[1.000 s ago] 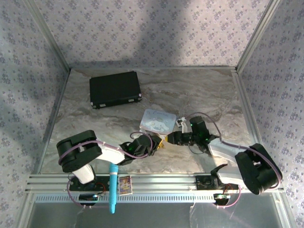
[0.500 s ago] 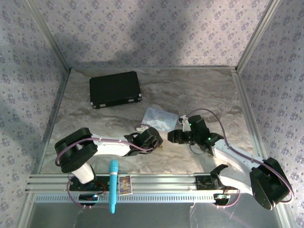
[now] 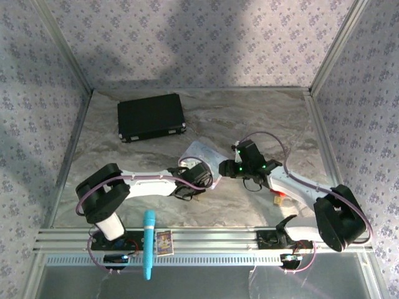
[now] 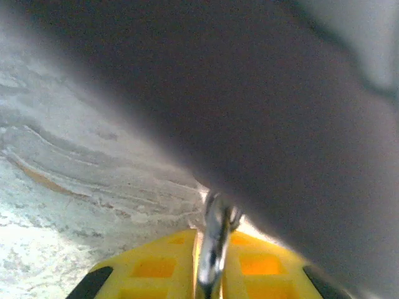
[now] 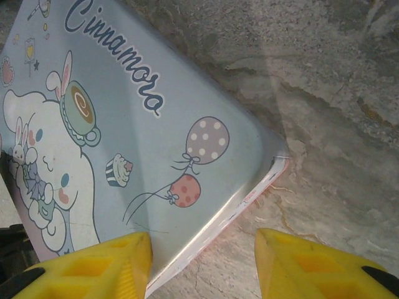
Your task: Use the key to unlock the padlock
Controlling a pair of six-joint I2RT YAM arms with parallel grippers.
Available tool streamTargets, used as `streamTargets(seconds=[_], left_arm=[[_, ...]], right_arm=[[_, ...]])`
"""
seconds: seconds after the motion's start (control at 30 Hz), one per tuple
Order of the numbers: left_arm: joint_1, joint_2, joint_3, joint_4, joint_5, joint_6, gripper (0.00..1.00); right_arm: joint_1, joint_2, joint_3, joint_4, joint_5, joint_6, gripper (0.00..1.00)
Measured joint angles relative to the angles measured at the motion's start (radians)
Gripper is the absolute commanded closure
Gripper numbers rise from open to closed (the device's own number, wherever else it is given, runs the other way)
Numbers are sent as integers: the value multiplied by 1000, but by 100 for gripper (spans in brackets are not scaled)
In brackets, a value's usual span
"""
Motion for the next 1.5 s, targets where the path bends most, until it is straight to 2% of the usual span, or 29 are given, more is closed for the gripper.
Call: streamTargets(seconds=[0.07,0.2,0.4,0.6,0.87,1.17,1.5], left_arm=[[-16,18,27,-44,-31,11,74],[-77,47,82,-155,-98,21,73],[-120,47,87,-238,-149,18,81],[-129,53,118,-333,-179,25,83],[-155,160,229,-505,-295,58,86],[-189,257,314,-611,-367,69,81],[-212,264,321,-605,-367,81,75]], right_arm=[[0,8,4,3,0,0,52],[4,14,6,12,3,0,51],[9,24,11,23,10,0,51],[22,31,11,39,18,0,51],[31,31,11,44,25,0,51],[31,31,11,44,29,0,51],[31,31,11,44,29,1,51]])
